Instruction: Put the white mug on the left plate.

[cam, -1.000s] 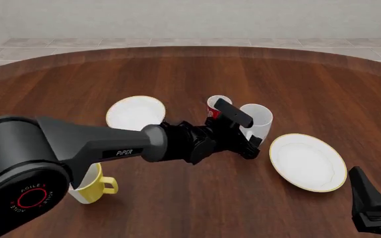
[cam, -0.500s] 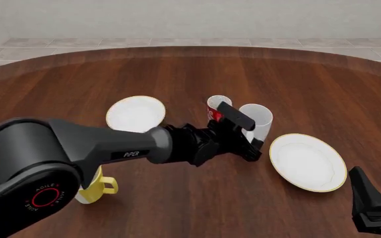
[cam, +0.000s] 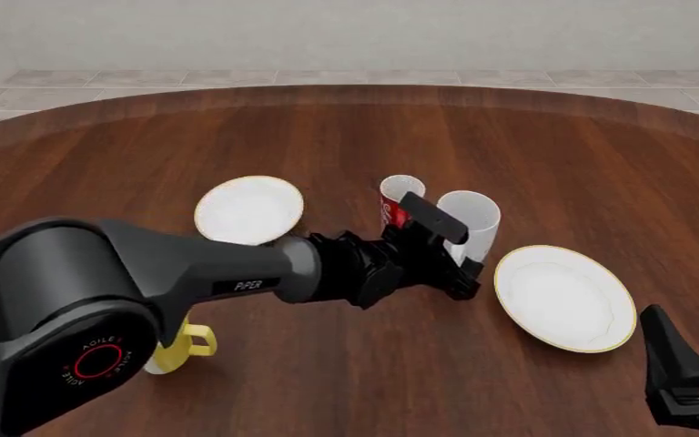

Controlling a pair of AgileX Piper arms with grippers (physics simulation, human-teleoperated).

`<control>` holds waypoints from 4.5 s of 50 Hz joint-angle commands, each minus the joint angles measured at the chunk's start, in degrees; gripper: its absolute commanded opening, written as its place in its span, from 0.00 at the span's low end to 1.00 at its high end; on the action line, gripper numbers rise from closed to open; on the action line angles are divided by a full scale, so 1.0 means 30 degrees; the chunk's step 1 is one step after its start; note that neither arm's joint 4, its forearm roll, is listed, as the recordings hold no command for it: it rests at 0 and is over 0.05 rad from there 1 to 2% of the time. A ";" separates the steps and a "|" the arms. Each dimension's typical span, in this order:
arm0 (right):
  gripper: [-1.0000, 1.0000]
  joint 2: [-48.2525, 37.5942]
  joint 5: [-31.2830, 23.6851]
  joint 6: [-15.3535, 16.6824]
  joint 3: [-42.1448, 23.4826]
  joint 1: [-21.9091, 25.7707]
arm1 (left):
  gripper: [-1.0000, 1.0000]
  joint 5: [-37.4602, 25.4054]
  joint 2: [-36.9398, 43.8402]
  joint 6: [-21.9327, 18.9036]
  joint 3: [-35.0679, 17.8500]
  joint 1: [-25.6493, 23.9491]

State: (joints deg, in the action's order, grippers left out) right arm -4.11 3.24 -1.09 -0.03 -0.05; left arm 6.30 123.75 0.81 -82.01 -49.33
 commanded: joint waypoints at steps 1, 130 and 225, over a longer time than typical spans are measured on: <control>1.00 -0.0180 0.0161 0.0012 0.0001 0.0004 | 1.00 0.0065 0.0275 -0.0017 -0.0118 0.0112; 1.00 -0.0704 0.0529 0.0171 0.0005 0.0189 | 0.00 0.0193 -0.7303 -0.3434 0.3493 0.0012; 1.00 -0.0533 0.0355 0.0490 -0.0001 0.0260 | 0.00 0.1118 -1.0037 -0.0939 0.9297 1.0125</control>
State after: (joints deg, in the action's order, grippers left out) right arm -5.28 3.94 0.27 -0.04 0.72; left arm 8.86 92.31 -3.24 -54.30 -18.89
